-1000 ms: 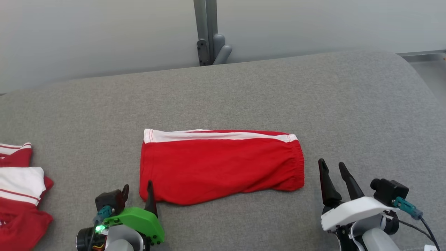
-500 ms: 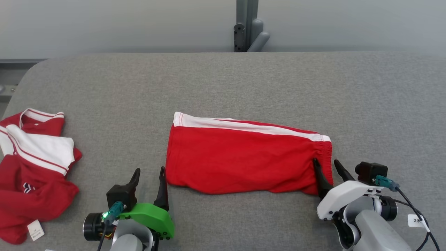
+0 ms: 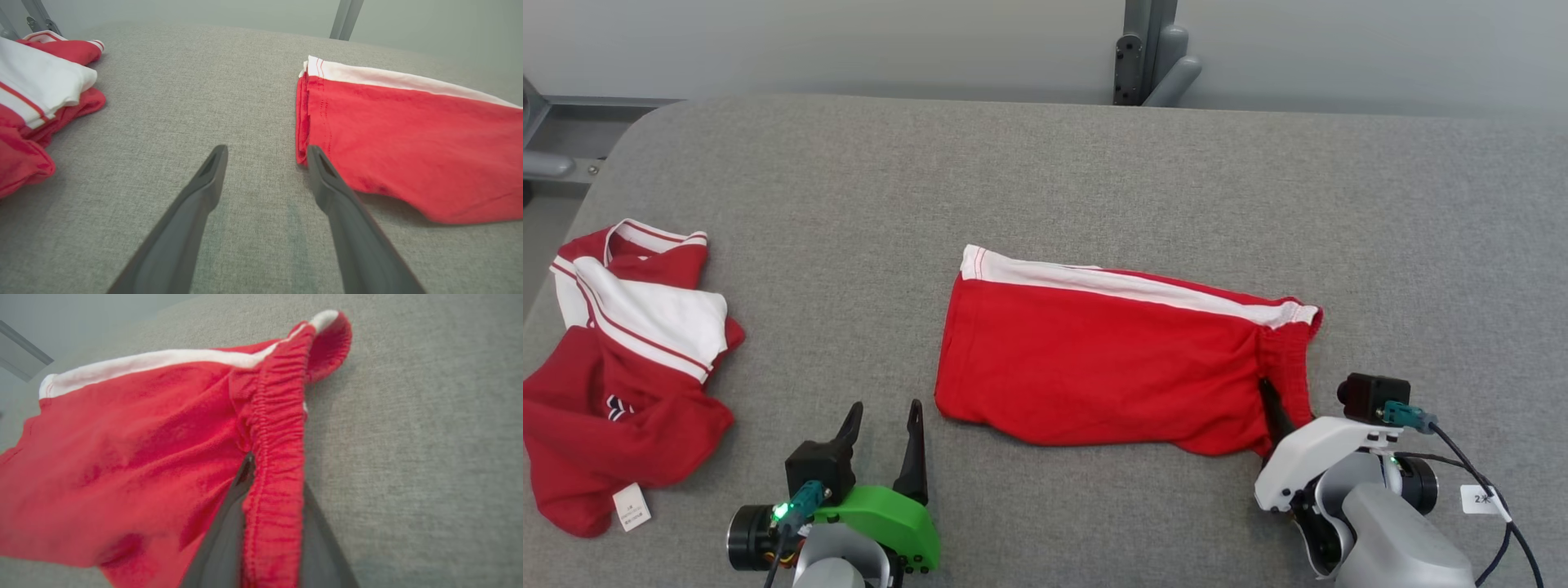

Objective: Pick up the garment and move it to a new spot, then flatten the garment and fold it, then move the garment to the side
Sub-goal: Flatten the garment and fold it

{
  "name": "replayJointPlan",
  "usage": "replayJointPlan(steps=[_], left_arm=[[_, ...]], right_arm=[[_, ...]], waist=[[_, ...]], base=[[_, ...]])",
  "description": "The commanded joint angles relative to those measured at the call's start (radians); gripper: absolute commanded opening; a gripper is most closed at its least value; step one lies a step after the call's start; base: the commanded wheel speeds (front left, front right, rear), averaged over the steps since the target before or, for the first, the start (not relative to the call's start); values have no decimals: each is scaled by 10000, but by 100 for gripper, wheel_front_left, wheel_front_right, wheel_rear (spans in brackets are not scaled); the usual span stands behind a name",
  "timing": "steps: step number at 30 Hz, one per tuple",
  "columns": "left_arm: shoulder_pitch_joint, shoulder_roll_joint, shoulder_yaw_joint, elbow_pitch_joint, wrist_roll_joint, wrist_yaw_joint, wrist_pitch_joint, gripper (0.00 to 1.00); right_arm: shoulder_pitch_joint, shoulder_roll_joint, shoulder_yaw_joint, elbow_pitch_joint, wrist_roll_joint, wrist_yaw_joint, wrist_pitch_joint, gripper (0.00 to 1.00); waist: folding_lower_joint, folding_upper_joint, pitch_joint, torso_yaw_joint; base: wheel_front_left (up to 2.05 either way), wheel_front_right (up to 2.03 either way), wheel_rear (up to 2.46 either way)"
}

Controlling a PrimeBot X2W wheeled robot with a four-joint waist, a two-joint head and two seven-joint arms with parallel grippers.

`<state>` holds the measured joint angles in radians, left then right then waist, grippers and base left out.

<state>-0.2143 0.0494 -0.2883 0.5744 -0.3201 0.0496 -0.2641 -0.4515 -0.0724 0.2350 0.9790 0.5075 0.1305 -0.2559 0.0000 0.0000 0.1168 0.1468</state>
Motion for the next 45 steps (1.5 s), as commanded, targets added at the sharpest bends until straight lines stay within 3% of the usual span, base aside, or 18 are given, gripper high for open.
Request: replayJointPlan(steps=[1,9,13,23,27,30,31,32,33,38,45], left_arm=[[161,24,29,10,62,-28,-1,100],[292,24,-74,125,-16,-128,-1,100],[329,33,-426,286,-26,-166,-1,100],[-19,31,-1127,234,-429,-22,-1,100],[-88,32,-1405,228,-632,19,-1,100],[-123,31,-1614,223,-745,69,-1,100],[-130,31,-1672,228,-782,92,-1,100],[-138,31,-1719,233,-774,111,-1,100],[-138,31,-1749,241,-785,122,-1,100],[-39,31,-1546,183,-701,236,-1,100],[261,29,-829,-120,-391,339,-1,100]], right_arm=[[177,73,113,228,134,4,149,0],[-37,-1029,-55,170,910,-15,-35,0],[-451,-1629,504,-525,979,0,31,0],[-199,-1515,2898,-4521,3378,0,1973,0],[-273,-1171,3688,-5005,3730,2,2414,0],[-433,-821,4087,-4680,3742,2,2450,0],[-487,-708,4127,-4443,3712,2,2346,21],[-535,-595,4156,-4203,3668,2,2218,83],[-606,-482,4203,-3946,3620,2,2070,100],[-837,-122,4356,-3154,3578,2,1162,100],[-664,-369,4119,-2522,3387,2,194,100]], waist=[[0,0,-25,-27],[0,0,-271,-282],[0,0,-289,-458],[0,0,-108,-216],[0,0,-58,286],[0,0,-44,748],[0,0,-45,888],[0,0,-57,1024],[0,0,-74,1147],[0,0,-185,1286],[0,0,-378,614]], base=[[0,0,0],[0,0,0],[0,0,0],[0,0,0],[0,0,0],[0,0,0],[0,0,0],[0,0,0],[0,0,0],[0,0,0],[0,0,0]])
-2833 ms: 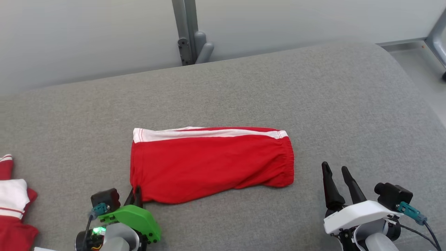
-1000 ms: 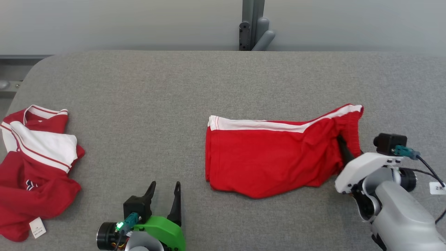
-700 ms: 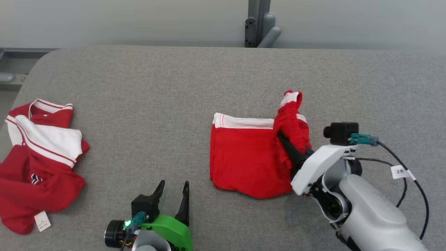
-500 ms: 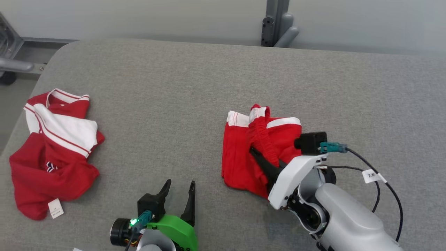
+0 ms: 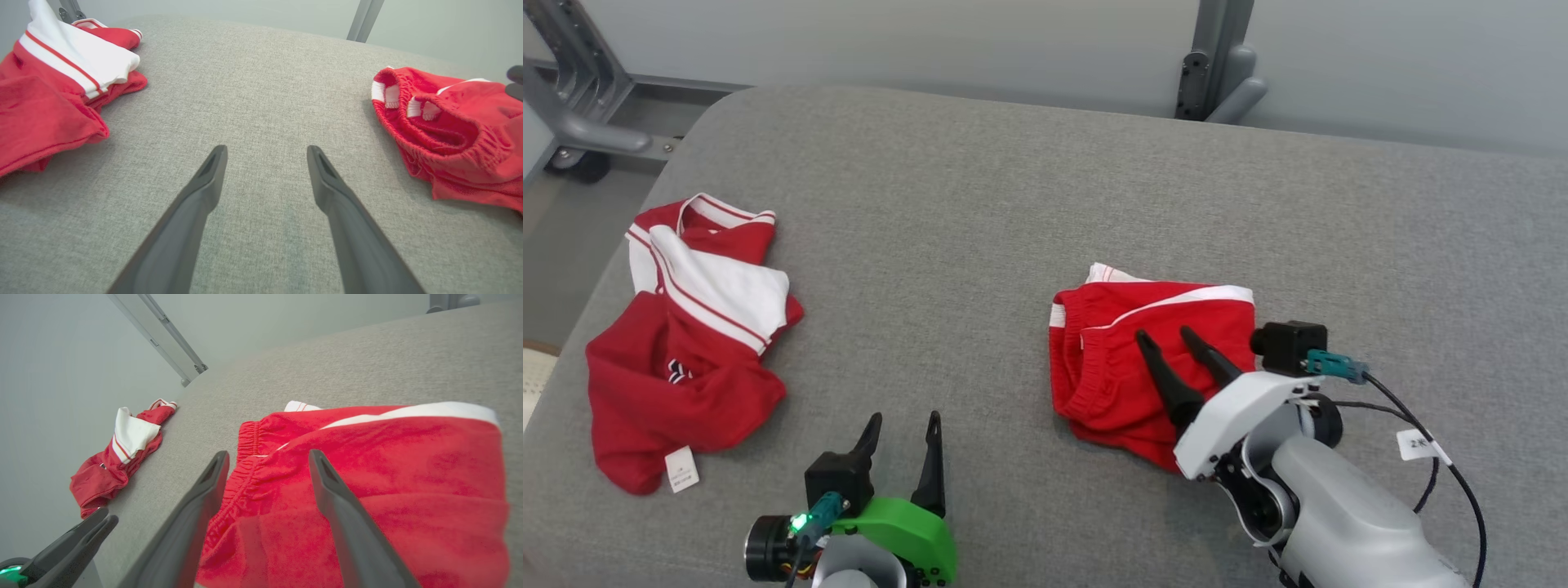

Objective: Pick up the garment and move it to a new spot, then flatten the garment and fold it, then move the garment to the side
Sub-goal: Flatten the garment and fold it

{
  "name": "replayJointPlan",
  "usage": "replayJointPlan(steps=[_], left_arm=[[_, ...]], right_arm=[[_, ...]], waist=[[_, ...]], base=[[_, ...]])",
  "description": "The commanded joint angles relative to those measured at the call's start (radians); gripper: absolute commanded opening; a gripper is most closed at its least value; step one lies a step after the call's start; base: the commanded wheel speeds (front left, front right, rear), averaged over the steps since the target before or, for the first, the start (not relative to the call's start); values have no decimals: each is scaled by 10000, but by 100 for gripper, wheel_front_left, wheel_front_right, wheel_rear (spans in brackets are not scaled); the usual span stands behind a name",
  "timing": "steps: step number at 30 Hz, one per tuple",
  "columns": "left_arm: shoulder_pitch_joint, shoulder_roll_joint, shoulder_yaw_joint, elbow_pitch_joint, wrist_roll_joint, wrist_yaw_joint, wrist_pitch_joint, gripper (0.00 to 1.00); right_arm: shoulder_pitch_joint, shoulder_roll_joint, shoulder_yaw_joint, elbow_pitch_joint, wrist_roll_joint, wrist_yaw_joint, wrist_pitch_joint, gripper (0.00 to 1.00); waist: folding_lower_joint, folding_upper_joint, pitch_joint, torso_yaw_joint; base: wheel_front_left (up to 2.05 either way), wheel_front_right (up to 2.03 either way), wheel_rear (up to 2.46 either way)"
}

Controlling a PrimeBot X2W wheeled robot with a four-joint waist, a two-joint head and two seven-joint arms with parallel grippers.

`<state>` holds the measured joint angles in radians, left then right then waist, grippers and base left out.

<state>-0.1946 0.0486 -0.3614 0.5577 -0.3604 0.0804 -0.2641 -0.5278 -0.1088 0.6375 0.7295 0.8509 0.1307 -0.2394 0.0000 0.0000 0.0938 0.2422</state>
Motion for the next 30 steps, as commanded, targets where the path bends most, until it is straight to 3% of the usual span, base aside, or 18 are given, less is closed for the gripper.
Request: replayJointPlan(steps=[1,6,14,21,30], left_arm=[[117,37,41,-22,91,38,-1,100],[397,40,708,-450,389,12,-3,100],[724,38,1559,-774,882,-96,-1,100],[1144,35,2138,-975,1178,-209,-1,100],[1465,37,2279,-954,1214,-332,-1,100]], right_arm=[[211,-47,-48,54,14,-1,-58,100],[789,-578,-811,205,-228,0,-262,100],[2243,-907,-3159,-670,-1651,0,-258,100],[3208,-399,-4563,-1669,-3476,0,-259,100],[3601,85,-5172,-2504,-4233,0,-260,100]], waist=[[0,0,-191,-513],[0,0,-255,-1265],[0,0,-417,-2054],[0,0,-701,-2482],[0,0,-1091,-2683]], base=[[0,0,0],[0,0,0],[0,0,0],[0,0,0],[0,0,0]])
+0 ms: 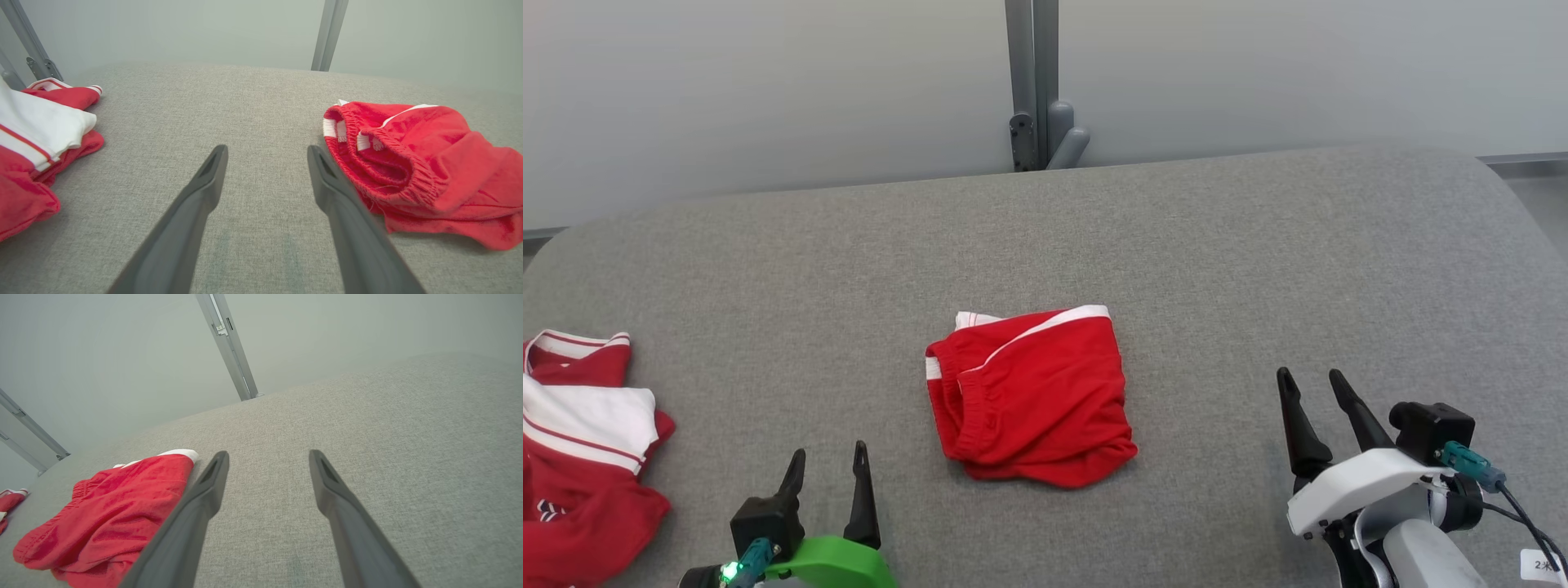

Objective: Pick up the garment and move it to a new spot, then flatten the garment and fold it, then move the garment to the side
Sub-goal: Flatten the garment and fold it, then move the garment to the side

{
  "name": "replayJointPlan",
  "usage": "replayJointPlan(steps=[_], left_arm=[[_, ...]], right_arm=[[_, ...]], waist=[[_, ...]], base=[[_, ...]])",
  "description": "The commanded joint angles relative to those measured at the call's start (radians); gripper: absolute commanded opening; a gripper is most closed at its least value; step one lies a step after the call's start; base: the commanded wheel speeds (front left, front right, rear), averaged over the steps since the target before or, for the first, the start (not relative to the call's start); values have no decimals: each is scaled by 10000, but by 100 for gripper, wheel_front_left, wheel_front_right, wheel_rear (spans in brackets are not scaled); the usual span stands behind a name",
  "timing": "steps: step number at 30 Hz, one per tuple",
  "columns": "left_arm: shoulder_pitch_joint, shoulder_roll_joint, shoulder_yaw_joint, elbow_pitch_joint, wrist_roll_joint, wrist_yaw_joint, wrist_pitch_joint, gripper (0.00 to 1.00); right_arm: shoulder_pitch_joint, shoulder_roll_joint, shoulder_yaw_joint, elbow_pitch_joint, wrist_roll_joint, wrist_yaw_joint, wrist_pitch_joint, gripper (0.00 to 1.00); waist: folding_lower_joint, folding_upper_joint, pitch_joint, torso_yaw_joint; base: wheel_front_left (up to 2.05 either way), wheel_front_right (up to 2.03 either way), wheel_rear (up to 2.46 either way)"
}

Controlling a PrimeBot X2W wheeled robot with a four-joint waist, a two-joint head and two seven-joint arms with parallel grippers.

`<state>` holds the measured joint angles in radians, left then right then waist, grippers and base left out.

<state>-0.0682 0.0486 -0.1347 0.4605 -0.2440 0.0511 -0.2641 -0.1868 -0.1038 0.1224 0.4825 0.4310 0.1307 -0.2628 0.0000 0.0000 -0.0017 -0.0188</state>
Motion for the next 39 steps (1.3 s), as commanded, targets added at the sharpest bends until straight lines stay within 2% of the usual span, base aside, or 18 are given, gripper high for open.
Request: replayJointPlan(steps=[1,12,24,31,35,39], left_arm=[[256,37,25,31,66,-45,-1,100],[724,35,364,-201,345,-136,-1,100],[803,37,400,-740,483,-206,-1,100],[504,40,-125,-609,236,-36,-1,100],[74,38,-588,-563,197,-3,-1,100],[-259,38,-954,-550,160,64,-1,100]], right_arm=[[236,53,-61,-89,-157,0,-26,100],[746,273,-367,-541,-1474,0,-27,100],[946,421,-503,-763,-1892,0,-27,100],[501,426,4,-659,-2095,0,-27,100],[-298,466,808,-432,-1641,0,-27,100],[-1169,464,1552,328,-1500,0,-27,100]], waist=[[0,0,-197,-87],[0,0,-677,-244],[0,0,-411,-110],[0,0,252,403],[0,0,998,983],[0,0,1415,1487]], base=[[0,0,0],[0,0,0],[0,0,0],[0,0,0],[0,0,0],[0,0,0]])
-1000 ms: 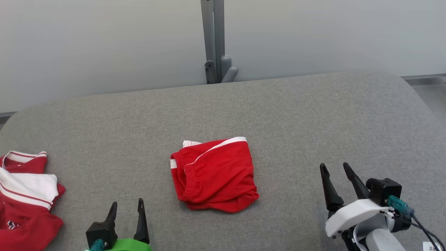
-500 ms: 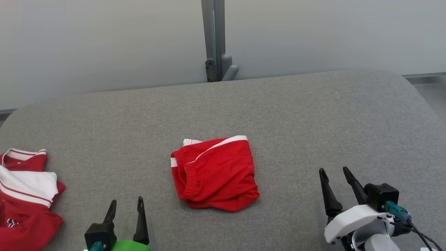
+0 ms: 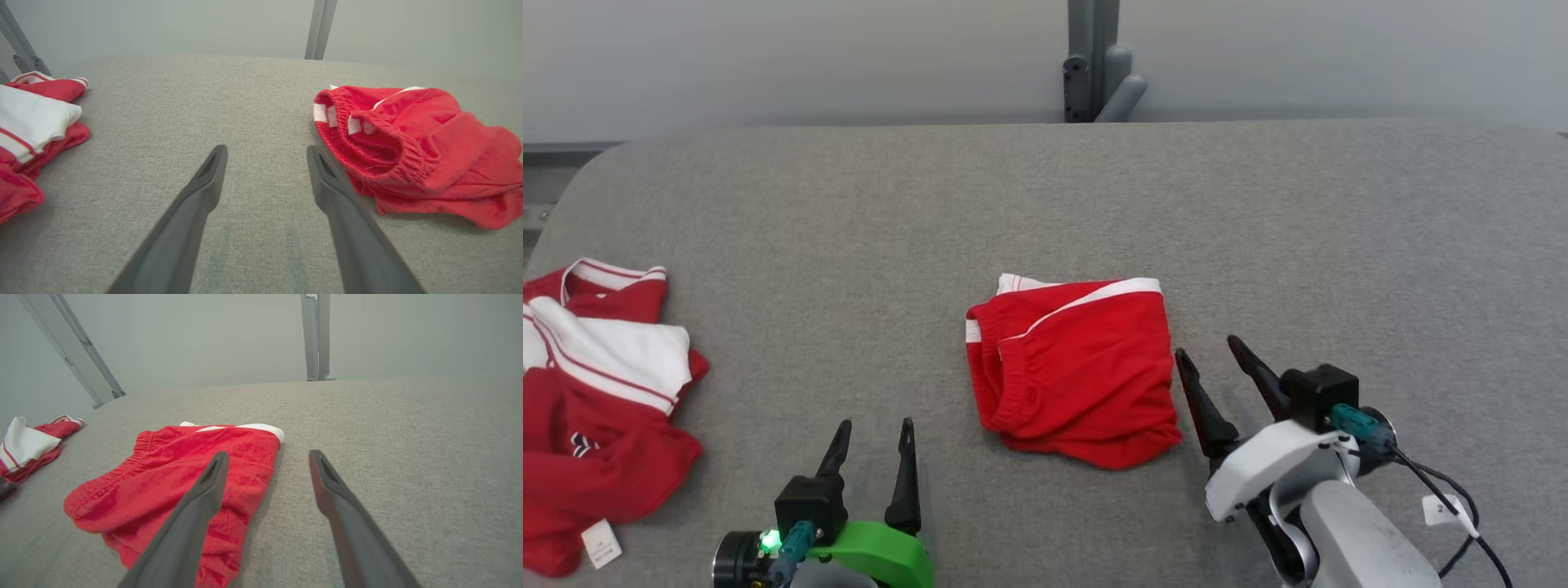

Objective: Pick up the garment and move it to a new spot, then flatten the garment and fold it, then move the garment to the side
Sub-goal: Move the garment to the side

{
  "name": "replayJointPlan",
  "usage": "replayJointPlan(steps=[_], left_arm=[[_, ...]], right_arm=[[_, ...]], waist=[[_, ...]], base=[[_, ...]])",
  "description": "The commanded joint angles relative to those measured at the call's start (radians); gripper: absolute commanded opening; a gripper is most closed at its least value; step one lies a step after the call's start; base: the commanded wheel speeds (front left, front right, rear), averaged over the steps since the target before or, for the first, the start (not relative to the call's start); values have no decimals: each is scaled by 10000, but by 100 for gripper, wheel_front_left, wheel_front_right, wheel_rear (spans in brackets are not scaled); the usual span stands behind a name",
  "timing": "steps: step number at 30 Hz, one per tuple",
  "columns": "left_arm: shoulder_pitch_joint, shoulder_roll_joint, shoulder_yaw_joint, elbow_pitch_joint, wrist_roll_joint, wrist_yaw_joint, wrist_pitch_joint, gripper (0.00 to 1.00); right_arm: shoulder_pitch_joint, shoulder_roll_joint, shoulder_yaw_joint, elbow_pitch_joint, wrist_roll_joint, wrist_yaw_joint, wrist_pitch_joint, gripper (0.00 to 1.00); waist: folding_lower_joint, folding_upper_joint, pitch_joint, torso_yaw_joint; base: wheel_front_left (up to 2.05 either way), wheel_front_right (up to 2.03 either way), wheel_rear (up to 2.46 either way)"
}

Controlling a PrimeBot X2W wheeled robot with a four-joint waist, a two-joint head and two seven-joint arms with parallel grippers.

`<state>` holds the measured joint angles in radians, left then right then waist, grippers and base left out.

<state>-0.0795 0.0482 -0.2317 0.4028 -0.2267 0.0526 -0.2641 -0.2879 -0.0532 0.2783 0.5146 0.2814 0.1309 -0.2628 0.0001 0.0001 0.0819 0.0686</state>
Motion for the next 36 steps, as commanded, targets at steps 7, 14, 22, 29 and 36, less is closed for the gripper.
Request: replayJointPlan(steps=[7,14,22,29,36], left_arm=[[-393,39,-327,21,-146,150,-1,100],[-342,39,-404,-32,-121,151,-1,100],[-287,40,-313,-64,18,21,-1,100],[-287,40,-249,-199,97,-155,-1,100],[-760,42,-374,-173,238,-302,-1,100]], right_arm=[[-1143,-36,552,2257,39,-3,283,100],[-1366,4,1323,3382,613,-2,402,0],[-1622,-219,986,3621,595,-13,-2,0],[-1437,-323,718,3461,443,-11,-29,0],[-1528,-317,971,3086,585,-10,-30,0]], waist=[[-1,-1,816,1163],[-1,-1,705,1055],[-1,-1,304,93],[-1,-1,83,-2140],[-1,-1,346,-4698]], base=[[0,0,0],[0,0,0],[0,0,0],[0,0,0],[0,0,0]])
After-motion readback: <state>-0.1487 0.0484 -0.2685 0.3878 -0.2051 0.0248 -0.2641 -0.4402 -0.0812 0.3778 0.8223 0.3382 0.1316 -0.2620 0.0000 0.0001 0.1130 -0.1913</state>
